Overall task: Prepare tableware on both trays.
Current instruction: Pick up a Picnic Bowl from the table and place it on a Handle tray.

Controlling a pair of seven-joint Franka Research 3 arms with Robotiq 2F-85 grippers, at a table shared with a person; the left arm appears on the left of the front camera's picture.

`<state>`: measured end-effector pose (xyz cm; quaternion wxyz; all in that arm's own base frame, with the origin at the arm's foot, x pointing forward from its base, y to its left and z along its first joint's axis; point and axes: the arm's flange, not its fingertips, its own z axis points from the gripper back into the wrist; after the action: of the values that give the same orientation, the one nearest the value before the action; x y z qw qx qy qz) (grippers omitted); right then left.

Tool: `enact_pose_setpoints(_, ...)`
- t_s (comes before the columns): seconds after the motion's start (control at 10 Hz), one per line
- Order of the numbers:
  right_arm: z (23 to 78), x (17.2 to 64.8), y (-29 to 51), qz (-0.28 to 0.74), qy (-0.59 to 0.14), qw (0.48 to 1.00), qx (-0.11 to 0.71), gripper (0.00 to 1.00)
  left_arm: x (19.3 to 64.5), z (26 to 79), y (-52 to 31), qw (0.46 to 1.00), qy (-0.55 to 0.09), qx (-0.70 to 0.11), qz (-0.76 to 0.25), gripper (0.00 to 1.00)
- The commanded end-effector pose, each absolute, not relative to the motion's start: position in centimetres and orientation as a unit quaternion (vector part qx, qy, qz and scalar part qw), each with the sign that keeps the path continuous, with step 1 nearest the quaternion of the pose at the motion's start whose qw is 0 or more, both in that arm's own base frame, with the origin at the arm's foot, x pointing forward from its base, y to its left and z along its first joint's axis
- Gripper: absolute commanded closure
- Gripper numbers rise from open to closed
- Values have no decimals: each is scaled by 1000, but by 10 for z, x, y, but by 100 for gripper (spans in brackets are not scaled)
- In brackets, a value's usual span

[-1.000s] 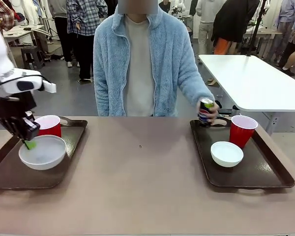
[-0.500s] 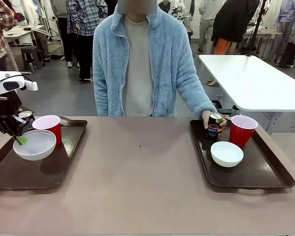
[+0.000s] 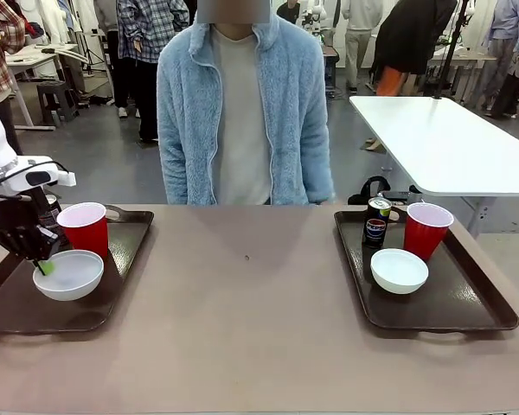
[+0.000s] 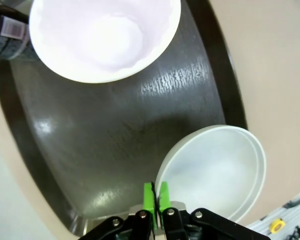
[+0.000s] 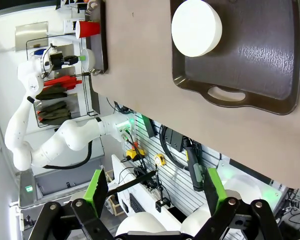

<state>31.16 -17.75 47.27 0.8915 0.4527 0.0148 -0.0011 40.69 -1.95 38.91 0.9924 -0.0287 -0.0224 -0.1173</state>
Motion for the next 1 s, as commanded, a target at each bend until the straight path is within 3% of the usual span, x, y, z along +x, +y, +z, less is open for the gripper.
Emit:
enact_pose_setpoints(0.0, 474, 313, -176, 1, 16, 892, 452, 0, 413, 384, -17, 994, -25, -40, -103, 100)
enact_pose_setpoints(0.2, 474, 313, -176, 1, 16, 892, 452, 0, 412, 381, -15, 993, -24, -45, -106, 100)
enact_pose_setpoints(0.3, 474, 313, -176, 1, 16, 892, 452, 0, 412, 381, -14, 993, -23, -51, -108, 75)
enact_pose_setpoints(0.4, 474, 313, -176, 1, 16, 892, 452, 0, 411, 382, -14, 993, -22, -52, -108, 37)
enact_pose_setpoints(0.6, 474, 313, -176, 1, 16, 892, 452, 0, 409, 389, -13, 992, -26, -61, -110, 0)
enact_pose_setpoints(0.9, 474, 313, -176, 1, 16, 892, 452, 0, 401, 419, -13, 987, -44, -91, -126, 4)
